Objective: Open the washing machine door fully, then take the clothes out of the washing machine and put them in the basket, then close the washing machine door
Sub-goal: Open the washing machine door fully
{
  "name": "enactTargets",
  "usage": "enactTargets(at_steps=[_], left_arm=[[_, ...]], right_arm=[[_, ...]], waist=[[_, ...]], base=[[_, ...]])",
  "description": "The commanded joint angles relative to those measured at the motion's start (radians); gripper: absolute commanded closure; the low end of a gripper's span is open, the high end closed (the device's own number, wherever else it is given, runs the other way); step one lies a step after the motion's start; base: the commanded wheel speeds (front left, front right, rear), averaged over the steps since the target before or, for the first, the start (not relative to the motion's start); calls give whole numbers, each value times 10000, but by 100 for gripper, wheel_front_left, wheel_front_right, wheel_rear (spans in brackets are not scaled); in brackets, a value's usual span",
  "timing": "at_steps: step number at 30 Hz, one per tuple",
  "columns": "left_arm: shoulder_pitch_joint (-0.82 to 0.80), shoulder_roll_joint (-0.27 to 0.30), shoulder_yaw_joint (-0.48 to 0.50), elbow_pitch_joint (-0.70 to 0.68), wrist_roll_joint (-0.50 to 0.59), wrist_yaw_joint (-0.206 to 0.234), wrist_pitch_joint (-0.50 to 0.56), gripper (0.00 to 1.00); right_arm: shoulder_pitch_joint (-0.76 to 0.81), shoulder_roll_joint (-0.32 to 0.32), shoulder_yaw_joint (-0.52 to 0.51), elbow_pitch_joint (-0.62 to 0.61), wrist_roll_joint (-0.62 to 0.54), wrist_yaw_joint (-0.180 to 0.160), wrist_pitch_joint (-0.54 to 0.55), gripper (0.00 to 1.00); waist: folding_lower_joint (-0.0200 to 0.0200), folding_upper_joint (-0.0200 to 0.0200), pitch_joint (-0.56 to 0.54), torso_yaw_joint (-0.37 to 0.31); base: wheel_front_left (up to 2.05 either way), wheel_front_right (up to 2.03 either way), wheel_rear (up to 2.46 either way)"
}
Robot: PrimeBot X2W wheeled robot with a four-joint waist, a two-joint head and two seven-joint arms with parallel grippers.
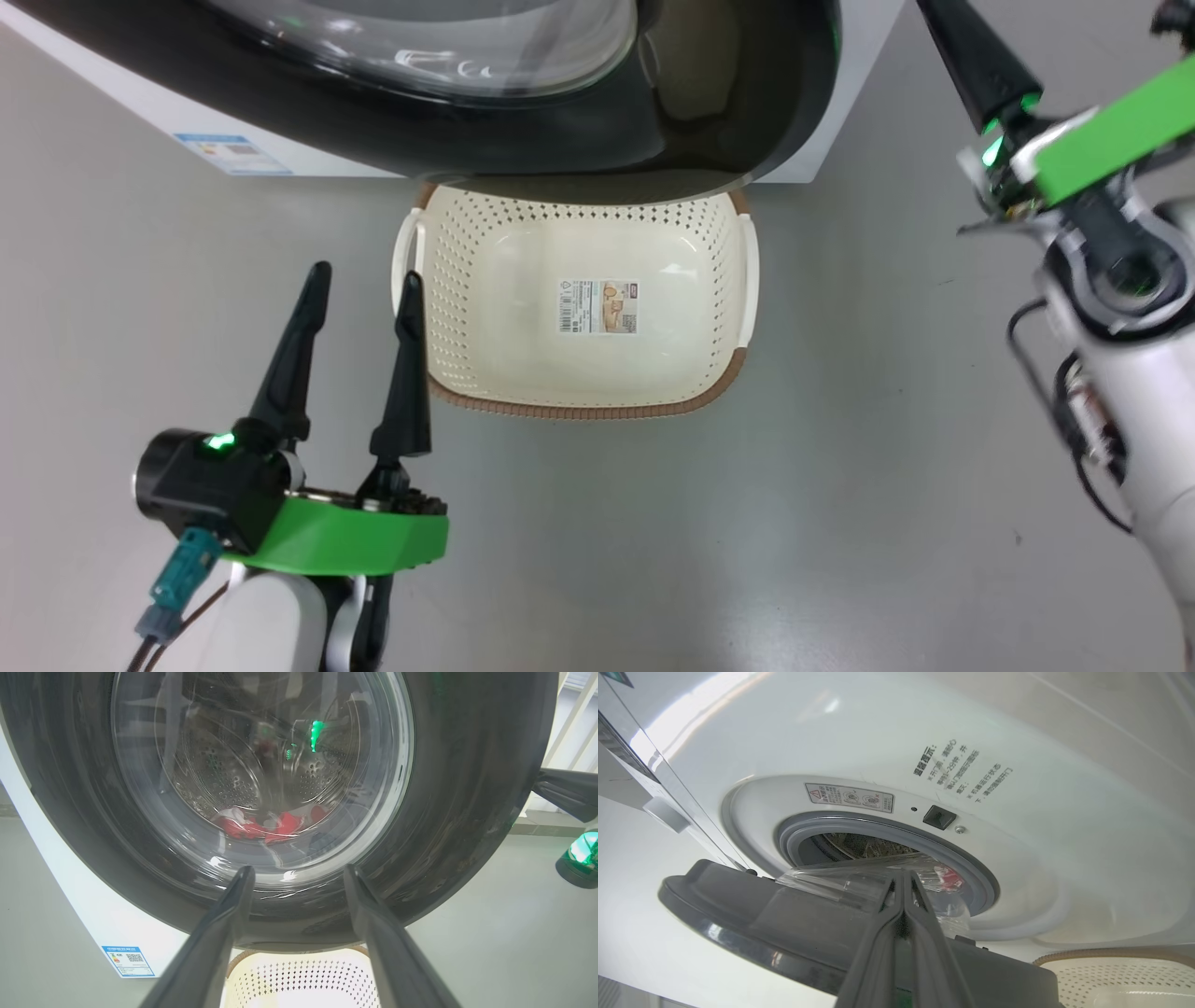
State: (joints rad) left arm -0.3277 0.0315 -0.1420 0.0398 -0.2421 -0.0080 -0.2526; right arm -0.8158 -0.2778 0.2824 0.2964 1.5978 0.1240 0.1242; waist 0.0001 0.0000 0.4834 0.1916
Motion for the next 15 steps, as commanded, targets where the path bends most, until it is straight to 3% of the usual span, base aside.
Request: enactTargets(at_steps=[1,8,15], left_arm=[[-77,187,232,-217,-34,63,-92,0],[-117,187,42,-199,-41,80,-92,0],[-160,187,-44,-182,-21,121,-92,0]], right_arm=[[-162,93,-37,-106,479,67,467,100],[-1171,101,-398,1013,2515,67,3619,100],[-1992,-37,-269,1707,2503,67,5337,100]], waist=[[-1,0,43,63],[-1,0,86,241],[-1,0,125,427]], base=[[0,0,0],[0,0,0],[0,0,0]])
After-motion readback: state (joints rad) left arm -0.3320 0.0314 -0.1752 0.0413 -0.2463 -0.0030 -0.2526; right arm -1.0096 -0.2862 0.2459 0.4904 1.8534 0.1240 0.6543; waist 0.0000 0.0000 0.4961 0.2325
